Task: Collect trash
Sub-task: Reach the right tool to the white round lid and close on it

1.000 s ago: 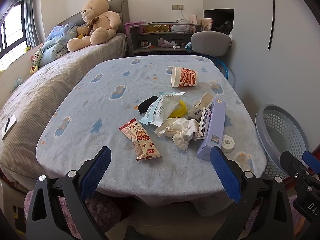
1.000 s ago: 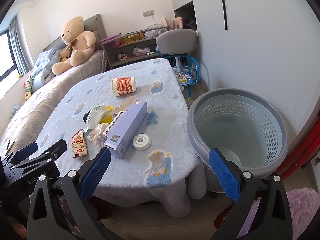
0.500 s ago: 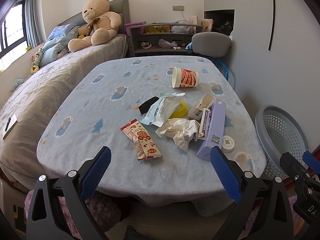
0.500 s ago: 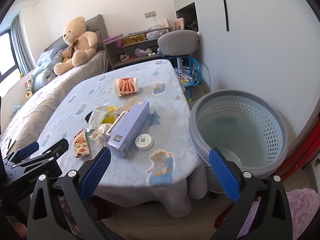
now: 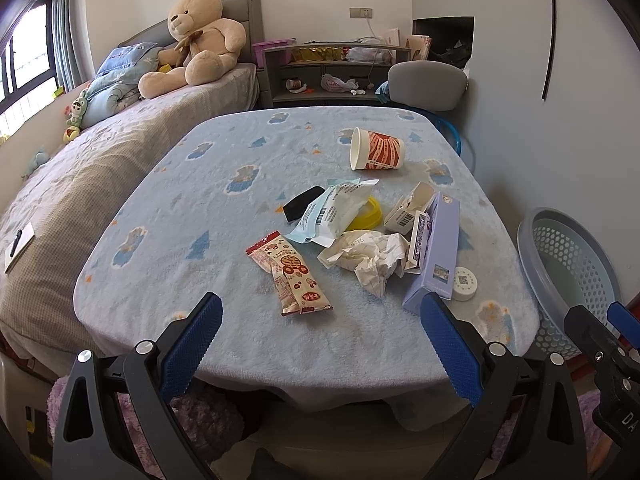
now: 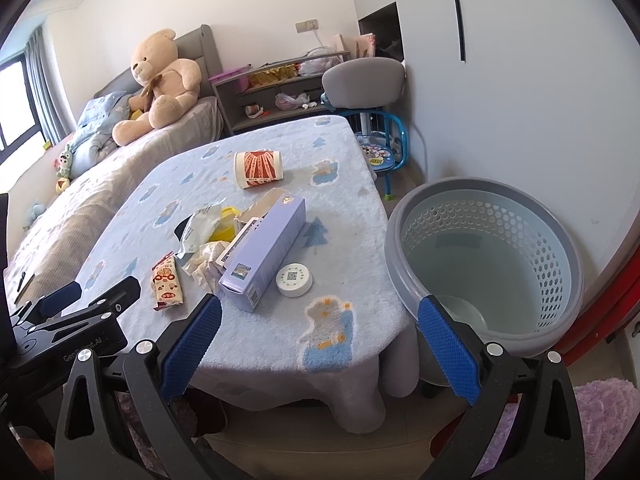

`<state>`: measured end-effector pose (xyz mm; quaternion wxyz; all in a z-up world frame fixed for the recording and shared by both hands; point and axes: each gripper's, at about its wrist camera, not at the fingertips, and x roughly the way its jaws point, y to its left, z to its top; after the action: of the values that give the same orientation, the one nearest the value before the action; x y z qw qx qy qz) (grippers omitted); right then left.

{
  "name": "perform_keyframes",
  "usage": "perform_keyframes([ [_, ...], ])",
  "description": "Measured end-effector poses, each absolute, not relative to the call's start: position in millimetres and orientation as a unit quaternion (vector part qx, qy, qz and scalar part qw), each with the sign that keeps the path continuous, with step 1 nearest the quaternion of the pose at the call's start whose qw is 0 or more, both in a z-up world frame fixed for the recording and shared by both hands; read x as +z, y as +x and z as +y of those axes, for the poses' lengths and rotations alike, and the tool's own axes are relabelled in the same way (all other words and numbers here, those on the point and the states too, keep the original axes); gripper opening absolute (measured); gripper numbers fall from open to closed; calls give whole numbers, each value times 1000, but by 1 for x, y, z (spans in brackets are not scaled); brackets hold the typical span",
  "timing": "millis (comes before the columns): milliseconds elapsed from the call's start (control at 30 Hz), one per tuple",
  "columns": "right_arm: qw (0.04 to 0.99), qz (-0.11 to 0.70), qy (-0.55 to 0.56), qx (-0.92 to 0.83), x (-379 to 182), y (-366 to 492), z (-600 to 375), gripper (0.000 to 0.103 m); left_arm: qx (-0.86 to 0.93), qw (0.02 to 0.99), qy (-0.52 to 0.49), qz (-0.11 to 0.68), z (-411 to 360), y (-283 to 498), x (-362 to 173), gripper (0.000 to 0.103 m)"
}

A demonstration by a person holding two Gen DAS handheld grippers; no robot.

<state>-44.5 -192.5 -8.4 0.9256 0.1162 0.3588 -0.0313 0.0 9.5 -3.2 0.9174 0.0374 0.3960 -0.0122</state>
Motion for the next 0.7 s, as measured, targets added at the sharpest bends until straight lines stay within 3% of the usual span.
perform_keyframes([
  [700, 905, 412, 102, 10, -64, 8, -177, 97, 47, 895, 26, 443, 72, 32, -56, 95],
])
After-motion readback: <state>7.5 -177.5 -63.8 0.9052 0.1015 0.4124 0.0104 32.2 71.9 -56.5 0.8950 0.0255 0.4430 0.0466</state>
